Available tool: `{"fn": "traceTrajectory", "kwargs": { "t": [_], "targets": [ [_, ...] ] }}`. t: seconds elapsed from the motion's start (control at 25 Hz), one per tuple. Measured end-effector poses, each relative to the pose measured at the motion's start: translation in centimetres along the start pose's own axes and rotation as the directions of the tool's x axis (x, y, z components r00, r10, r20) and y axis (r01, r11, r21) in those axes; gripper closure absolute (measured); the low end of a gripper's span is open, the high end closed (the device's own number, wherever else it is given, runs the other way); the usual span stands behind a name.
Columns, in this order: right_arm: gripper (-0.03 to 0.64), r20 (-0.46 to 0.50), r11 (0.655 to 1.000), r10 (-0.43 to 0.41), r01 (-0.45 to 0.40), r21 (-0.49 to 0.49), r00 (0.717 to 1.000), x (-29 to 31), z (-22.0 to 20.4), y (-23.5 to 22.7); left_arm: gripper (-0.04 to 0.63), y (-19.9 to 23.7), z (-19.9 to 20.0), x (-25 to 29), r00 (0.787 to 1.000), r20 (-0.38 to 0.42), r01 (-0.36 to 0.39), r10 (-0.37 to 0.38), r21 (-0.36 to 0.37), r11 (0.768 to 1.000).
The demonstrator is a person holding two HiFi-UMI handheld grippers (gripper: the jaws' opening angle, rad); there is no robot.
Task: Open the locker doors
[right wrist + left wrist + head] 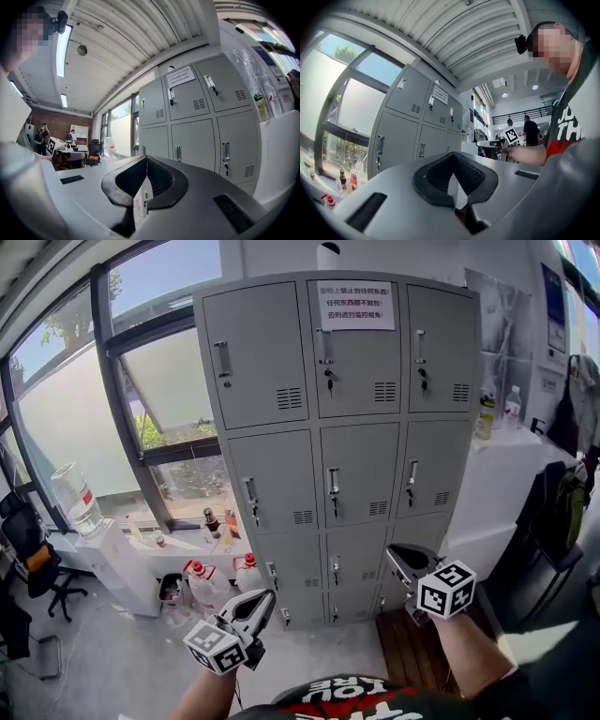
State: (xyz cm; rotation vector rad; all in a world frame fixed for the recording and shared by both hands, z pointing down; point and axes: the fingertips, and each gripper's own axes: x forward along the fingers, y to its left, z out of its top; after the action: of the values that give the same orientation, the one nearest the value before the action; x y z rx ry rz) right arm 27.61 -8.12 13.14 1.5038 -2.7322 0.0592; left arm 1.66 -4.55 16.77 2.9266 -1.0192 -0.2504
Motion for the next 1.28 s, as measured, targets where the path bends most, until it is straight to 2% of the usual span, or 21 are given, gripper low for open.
{"fn": "traceTrajectory", "kwargs": {
  "t": [0.24, 0.48, 0.64, 0.88, 1.0, 1.12, 1.28],
  "targets": [
    [0.584, 0.044, 0.998, -0.069, 0.069, 0.009, 0.997, 8.1, 2.5, -2.4, 0.591, 9.8, 2.8, 3.3, 0.999, 0.002, 0.045, -0.045, 0.012, 0.999],
    [0.583, 0.055, 0.995, -0.102, 0.101, 0.016, 0.993, 12.5, 4.1, -6.9, 0.591, 15.1, 3.4, 8.0, 0.999, 0.0, 0.05, -0.05, 0.0, 0.999],
    [0.583, 0.081, 0.996, -0.084, 0.083, 0.01, 0.993, 14.6, 5.7, -10.6, 0.591, 16.5, 3.4, 12.1, 0.999, 0.005, 0.032, -0.032, 0.014, 0.999],
    [0.583, 0.097, 0.998, 0.036, -0.031, -0.051, 0.995, 18.0, 9.9, -14.8, 0.591, 16.7, 4.6, 18.2, 0.998, 0.05, -0.05, 0.05, 0.002, 0.999],
    [0.583, 0.117, 0.995, 0.073, -0.064, -0.081, 0.99, 19.0, 12.6, -16.2, 0.591, 16.9, 5.4, 20.6, 0.994, 0.072, -0.077, 0.076, 0.017, 0.997],
    [0.583, 0.125, 0.991, 0.078, -0.063, -0.119, 0.989, 20.5, 14.6, -16.6, 0.591, 17.4, 6.4, 21.8, 0.992, 0.095, -0.092, 0.088, 0.035, 0.995],
    [0.583, 0.167, 0.986, 0.061, -0.033, -0.164, 0.984, 22.1, 18.2, -15.8, 0.591, 18.0, 8.9, 22.9, 0.995, 0.076, -0.078, 0.072, 0.084, 0.993]
  ]
}}
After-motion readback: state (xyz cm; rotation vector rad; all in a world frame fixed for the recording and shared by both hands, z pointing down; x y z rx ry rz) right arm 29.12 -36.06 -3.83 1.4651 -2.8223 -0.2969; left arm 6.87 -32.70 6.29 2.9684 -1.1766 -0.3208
